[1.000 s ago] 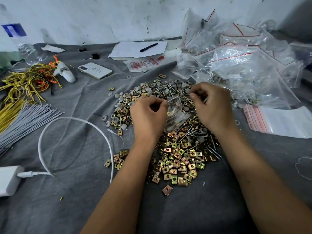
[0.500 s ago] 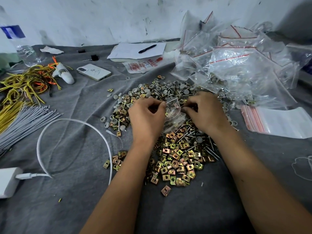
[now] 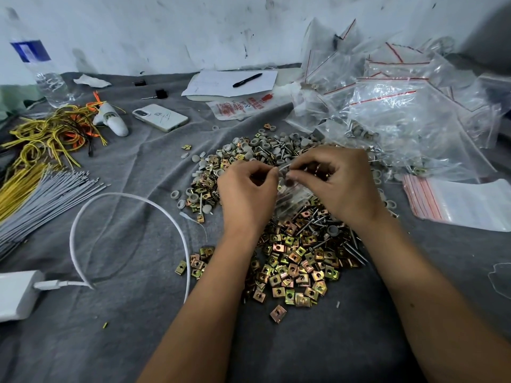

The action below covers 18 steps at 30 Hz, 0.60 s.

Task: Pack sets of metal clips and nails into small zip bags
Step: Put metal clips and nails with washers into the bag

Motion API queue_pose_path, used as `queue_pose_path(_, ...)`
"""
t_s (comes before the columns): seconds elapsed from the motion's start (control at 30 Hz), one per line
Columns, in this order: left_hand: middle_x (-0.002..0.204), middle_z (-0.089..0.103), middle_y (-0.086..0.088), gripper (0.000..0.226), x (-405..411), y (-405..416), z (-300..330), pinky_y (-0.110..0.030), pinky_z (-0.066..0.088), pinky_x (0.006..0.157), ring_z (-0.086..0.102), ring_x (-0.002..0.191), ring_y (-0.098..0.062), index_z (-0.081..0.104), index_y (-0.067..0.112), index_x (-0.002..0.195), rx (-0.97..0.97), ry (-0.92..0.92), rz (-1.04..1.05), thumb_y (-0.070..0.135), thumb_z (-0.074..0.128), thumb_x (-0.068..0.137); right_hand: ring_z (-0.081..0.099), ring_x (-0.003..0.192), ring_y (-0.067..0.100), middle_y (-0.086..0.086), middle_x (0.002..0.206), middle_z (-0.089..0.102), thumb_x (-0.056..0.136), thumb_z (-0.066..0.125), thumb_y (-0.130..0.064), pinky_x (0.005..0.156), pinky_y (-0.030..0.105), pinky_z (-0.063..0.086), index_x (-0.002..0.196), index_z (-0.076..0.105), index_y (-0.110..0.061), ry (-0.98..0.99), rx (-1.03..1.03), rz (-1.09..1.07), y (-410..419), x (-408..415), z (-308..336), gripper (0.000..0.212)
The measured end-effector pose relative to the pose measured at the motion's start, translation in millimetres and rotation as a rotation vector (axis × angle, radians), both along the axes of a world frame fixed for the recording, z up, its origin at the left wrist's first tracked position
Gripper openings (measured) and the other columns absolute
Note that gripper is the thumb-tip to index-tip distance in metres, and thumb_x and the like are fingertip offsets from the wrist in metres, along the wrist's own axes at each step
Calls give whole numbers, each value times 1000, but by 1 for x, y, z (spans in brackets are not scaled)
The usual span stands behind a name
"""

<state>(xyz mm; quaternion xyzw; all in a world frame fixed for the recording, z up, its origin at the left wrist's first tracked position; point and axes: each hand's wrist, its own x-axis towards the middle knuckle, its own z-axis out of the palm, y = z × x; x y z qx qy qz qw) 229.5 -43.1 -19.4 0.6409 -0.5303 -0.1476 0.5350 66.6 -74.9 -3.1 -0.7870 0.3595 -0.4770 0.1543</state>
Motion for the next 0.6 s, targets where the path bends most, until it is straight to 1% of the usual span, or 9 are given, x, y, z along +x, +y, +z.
queue_pose_path(0.07, 83, 73, 6, 6, 0, 0, 0, -18, 49, 67, 66, 78, -8, 83, 16, 91, 9, -1, 1, 20, 78, 91, 72, 83, 5, -9, 90, 76, 86, 82, -20, 75, 28, 60, 98, 79, -16, -56, 29, -13, -1, -1, -1, 13)
queue_pose_path(0.2, 82, 73, 7, 7, 0, -1, -1, -12, 46, 62, 66, 75, -6, 83, 18, 90, 20, 18, 7, 21, 77, 92, 67, 79, -1, -17, 83, 69, 92, 76, -22, 70, 10, 50, 98, 78, -17, -93, 15, -198, -9, -5, -6, 8)
queue_pose_path(0.23, 82, 73, 8, 7, 0, -1, -1, -11, 45, 61, 66, 74, -5, 83, 18, 90, 18, 23, 8, 20, 77, 92, 65, 77, -3, -15, 83, 68, 92, 76, -21, 71, 11, 50, 98, 78, -16, -66, 24, -249, -12, -7, -8, 8)
queue_pose_path(0.27, 81, 73, 9, 7, 0, -1, -1, -11, 45, 61, 65, 73, -4, 83, 18, 89, 15, 27, 9, 20, 77, 92, 64, 77, -3, -12, 85, 70, 92, 75, -20, 74, 16, 52, 100, 78, -15, -16, 46, -287, -14, -9, -10, 9)
queue_pose_path(0.33, 79, 72, 11, 7, 0, -1, -1, -10, 45, 60, 65, 72, -3, 83, 18, 89, 12, 27, 12, 20, 77, 92, 66, 86, 11, -2, 97, 74, 91, 76, -18, 85, 31, 55, 104, 77, -17, 147, 128, -317, -19, -13, -15, 13)
queue_pose_path(0.37, 78, 71, 12, 7, 0, -1, -1, -10, 45, 60, 65, 71, -2, 83, 19, 88, 11, 24, 14, 20, 77, 92, 66, 92, 18, 2, 102, 73, 90, 77, -19, 88, 35, 53, 107, 77, -18, 242, 171, -319, -21, -14, -17, 16)
queue_pose_path(0.43, 77, 71, 13, 7, 0, -1, -1, -9, 46, 59, 64, 70, -2, 83, 19, 88, 7, 23, 17, 19, 77, 92, 60, 96, 22, 6, 107, 70, 90, 77, -23, 86, 32, 47, 110, 76, -20, 394, 207, -328, -24, -15, -21, 20)
queue_pose_path(0.53, 80, 73, 8, 8, 0, -1, -2, -12, 47, 61, 66, 73, -6, 83, 19, 88, 10, 29, 18, 21, 76, 92, 53, 88, 18, 6, 101, 66, 88, 79, -27, 79, 29, 40, 104, 77, -18, 447, 207, -343, -24, -14, -22, 18)
queue_pose_path(0.6, 82, 74, 6, 8, 1, -1, -3, -17, 48, 63, 67, 74, -7, 83, 19, 89, 19, 29, 19, 22, 76, 92, 53, 83, 15, 2, 95, 63, 86, 82, -28, 77, 28, 39, 97, 77, -17, 465, 226, -353, -24, -13, -20, 17)
